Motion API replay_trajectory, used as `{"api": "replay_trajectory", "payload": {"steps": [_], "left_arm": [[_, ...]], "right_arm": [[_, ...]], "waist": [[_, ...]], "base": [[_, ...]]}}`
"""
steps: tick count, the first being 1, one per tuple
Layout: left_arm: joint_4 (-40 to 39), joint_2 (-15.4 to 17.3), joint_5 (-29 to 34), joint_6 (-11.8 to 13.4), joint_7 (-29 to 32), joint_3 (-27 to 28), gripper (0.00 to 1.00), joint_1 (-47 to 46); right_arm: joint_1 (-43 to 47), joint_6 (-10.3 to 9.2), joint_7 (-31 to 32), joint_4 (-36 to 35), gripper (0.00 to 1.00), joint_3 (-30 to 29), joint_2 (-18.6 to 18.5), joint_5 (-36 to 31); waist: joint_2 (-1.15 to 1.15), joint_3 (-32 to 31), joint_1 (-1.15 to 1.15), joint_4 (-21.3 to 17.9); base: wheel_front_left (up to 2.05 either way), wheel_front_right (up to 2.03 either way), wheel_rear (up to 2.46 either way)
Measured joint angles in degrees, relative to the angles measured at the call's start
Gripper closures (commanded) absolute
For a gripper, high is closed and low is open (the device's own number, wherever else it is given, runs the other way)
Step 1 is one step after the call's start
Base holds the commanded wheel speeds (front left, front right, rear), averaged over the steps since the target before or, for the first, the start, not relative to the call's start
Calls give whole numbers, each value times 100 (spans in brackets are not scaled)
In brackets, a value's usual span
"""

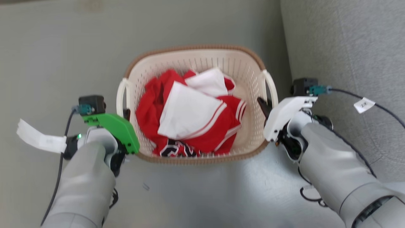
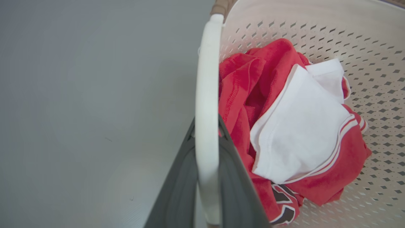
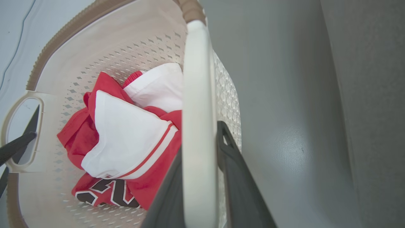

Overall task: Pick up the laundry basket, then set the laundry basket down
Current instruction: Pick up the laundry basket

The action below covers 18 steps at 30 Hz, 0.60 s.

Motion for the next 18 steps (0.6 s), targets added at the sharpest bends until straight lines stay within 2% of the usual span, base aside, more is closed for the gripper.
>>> {"api": "replay_trajectory", "payload": {"steps": [18], "left_arm": [[22, -2, -415, 0, 498, -269, 100, 806]], "right_arm": [[658, 0, 522, 132, 100, 294, 31, 302]], "waist": [[0, -1163, 0, -21]], "base": [[0, 0, 0]]}}
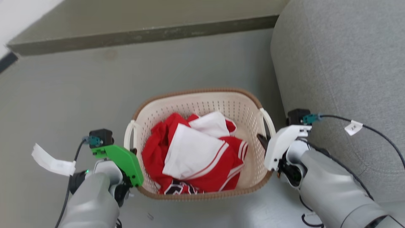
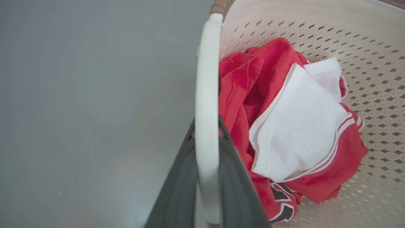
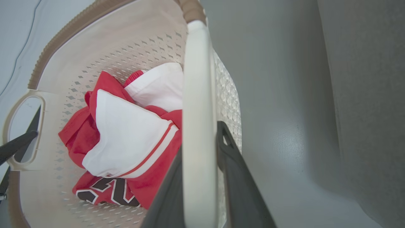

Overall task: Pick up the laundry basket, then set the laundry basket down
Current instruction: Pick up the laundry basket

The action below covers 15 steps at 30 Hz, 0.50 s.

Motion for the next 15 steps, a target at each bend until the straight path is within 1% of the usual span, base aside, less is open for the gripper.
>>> {"api": "replay_trajectory", "payload": {"steps": [15], "left_arm": [[24, -1, -225, 0, 261, -89, 100, 396]], "right_arm": [[421, -1, 320, 25, 100, 165, 13, 208]], "waist": [[0, -689, 0, 29]], "base": [[0, 0, 0]]}}
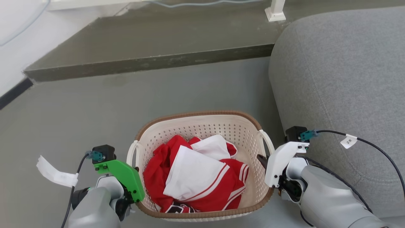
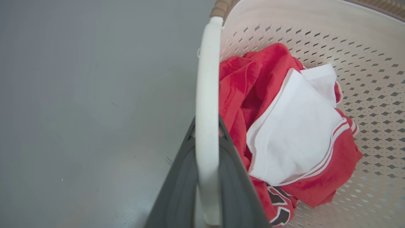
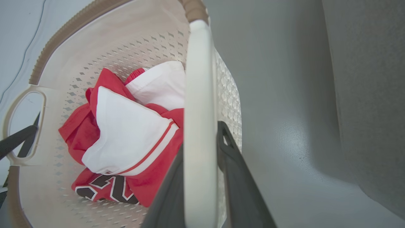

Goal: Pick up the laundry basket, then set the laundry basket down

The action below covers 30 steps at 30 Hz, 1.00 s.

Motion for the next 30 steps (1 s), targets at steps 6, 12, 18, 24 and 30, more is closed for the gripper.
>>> {"api": "replay_trajectory", "payload": {"steps": [6, 12, 18, 24, 30], "left_arm": [[7, 2, -47, 0, 82, -23, 100, 63], [8, 3, -96, 0, 126, -63, 100, 95], [4, 4, -115, 0, 133, -99, 100, 99], [0, 7, -116, 0, 147, -144, 100, 101], [-8, 9, -118, 1, 172, -168, 100, 103]], "right_arm": [[28, -1, 101, 2, 100, 41, -3, 77], [49, -2, 132, 7, 100, 80, -11, 100], [51, -2, 137, 11, 100, 120, -18, 138], [52, -2, 137, 24, 100, 149, -20, 154], [82, -2, 137, 34, 100, 170, -21, 191]], "waist": [[0, -71, 0, 12], [0, -110, 0, 21], [0, -157, 0, 27], [0, -190, 0, 32], [0, -206, 0, 41]], "base": [[0, 0, 0], [0, 0, 0], [0, 0, 0], [0, 0, 0], [0, 0, 0]]}}
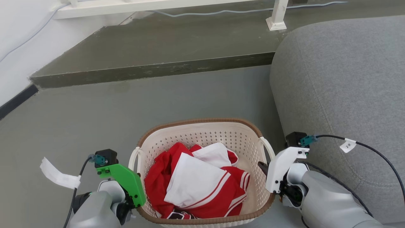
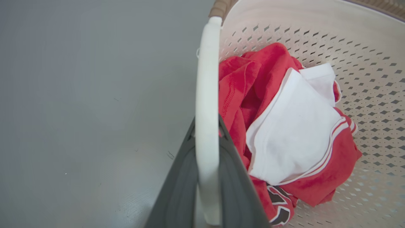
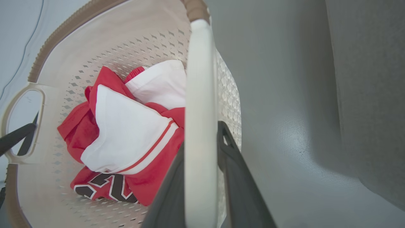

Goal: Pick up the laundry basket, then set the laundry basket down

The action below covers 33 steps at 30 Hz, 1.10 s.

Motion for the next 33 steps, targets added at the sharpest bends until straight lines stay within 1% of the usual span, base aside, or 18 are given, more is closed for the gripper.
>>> {"api": "replay_trajectory", "payload": {"steps": [16, 23, 33], "left_arm": [[-59, 8, -30, 11, -23, -45, 100, 5], [-152, 16, -30, 53, -126, -44, 100, -6], [-310, 59, -29, 110, -319, -40, 100, -247]], "right_arm": [[50, 0, 0, 3, 100, 57, -9, 102], [-9, 0, -9, -1, 100, 65, -15, 102], [-408, 0, -124, -23, 100, 66, -42, 102]], "waist": [[0, 42, 0, 22], [0, 208, 0, 21], [0, 612, 0, -8]], "base": [[0, 0, 0], [0, 0, 0], [0, 0, 0]]}}
